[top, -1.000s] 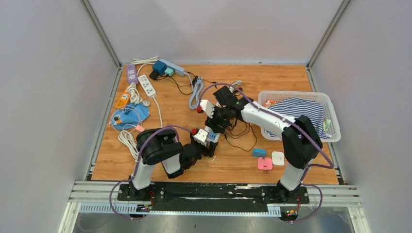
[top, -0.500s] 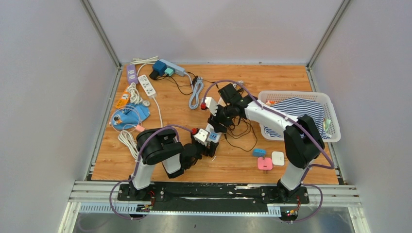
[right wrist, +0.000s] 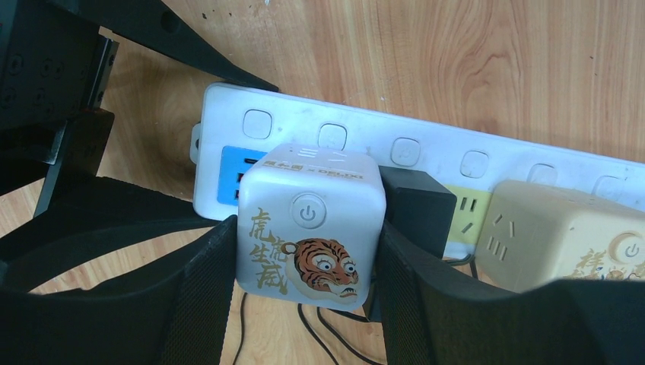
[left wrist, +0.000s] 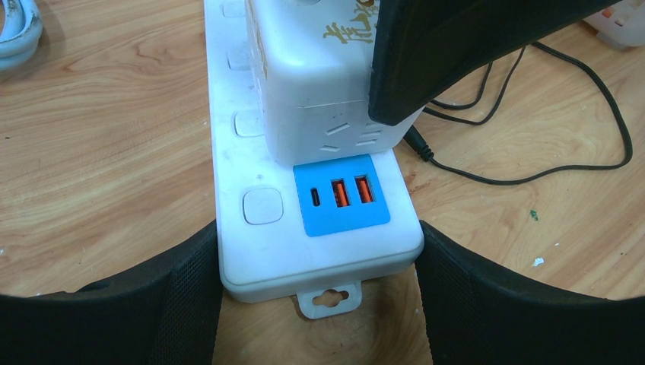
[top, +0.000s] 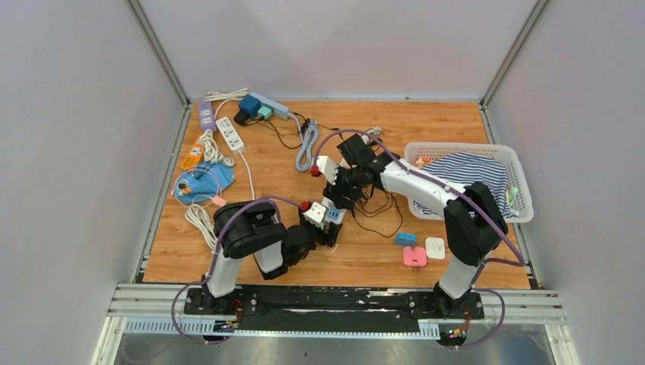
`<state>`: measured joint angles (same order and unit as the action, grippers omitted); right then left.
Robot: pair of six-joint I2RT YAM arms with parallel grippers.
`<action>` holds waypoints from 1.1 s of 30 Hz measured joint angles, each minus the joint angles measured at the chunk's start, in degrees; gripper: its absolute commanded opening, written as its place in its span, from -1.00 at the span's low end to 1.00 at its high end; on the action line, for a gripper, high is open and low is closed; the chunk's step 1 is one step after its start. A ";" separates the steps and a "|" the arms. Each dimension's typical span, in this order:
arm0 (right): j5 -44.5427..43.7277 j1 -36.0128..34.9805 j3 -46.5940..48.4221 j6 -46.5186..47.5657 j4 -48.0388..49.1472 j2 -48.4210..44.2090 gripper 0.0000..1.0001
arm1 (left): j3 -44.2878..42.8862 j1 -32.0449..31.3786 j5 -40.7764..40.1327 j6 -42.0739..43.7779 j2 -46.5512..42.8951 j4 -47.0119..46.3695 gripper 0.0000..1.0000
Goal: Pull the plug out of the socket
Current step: Remove the plug from the socket.
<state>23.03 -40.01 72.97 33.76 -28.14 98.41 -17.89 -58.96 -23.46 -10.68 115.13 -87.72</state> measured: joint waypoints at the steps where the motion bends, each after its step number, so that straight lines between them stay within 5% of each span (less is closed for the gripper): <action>1: -0.63 -0.31 0.00 0.02 0.00 0.00 -1.00 | 0.00 -0.02 -0.04 0.04 0.00 0.00 -1.00; 33: 0.92 0.61 -0.22 -0.46 -0.26 -0.33 -1.00 | -0.04 -0.04 0.35 0.00 0.00 0.00 -1.00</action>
<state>23.94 -39.40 72.75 33.30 -28.40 98.08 -17.93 -59.00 -23.11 -10.68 115.13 -87.72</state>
